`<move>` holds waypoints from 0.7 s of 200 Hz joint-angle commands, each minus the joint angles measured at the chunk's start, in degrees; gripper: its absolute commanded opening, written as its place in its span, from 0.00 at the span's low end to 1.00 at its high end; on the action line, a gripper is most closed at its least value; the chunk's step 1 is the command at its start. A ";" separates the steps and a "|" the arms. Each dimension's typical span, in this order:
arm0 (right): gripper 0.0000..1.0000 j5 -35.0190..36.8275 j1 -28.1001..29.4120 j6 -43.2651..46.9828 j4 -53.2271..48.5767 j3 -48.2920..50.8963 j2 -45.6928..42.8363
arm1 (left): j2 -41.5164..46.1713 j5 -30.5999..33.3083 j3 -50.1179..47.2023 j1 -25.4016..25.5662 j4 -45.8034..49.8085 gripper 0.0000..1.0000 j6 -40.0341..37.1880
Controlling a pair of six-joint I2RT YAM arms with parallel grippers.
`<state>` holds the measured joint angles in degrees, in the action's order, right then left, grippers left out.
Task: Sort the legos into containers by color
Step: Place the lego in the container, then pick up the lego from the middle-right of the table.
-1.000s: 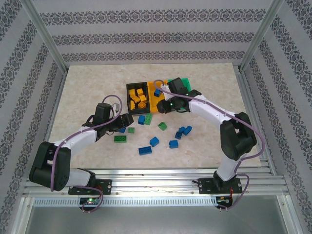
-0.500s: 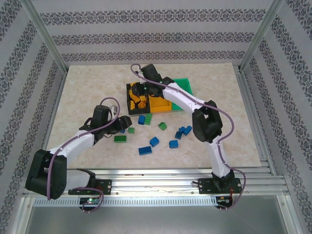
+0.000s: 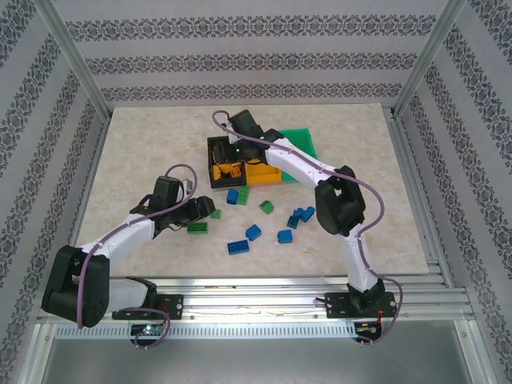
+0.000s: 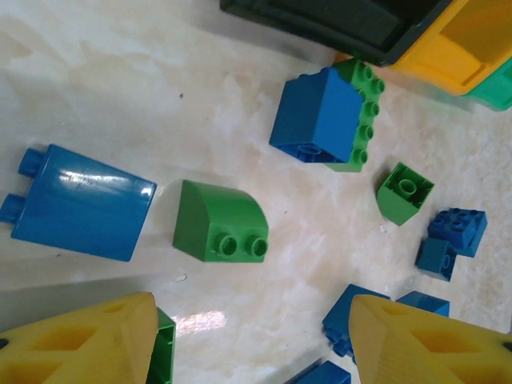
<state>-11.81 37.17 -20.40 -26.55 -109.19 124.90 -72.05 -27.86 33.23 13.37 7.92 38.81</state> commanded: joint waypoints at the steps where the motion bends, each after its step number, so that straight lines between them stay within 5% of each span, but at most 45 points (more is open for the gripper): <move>1: 0.52 0.98 0.69 2.02 2.14 7.78 -8.65 | -1.27 0.10 1.85 -0.72 4.22 0.65 -2.02; 73: 0.53 8.34 -1.08 -0.55 2.44 41.59 -29.34 | -5.52 2.01 6.56 -0.69 10.83 0.65 -6.89; 140: 0.56 12.68 -12.64 -7.87 -1.49 60.38 -45.85 | -6.44 4.33 9.59 -0.65 11.20 0.65 -6.24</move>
<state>-2.31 27.86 -24.56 -25.71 -52.62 83.02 -78.39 -24.36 41.39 13.37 18.13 32.95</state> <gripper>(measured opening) 0.552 0.645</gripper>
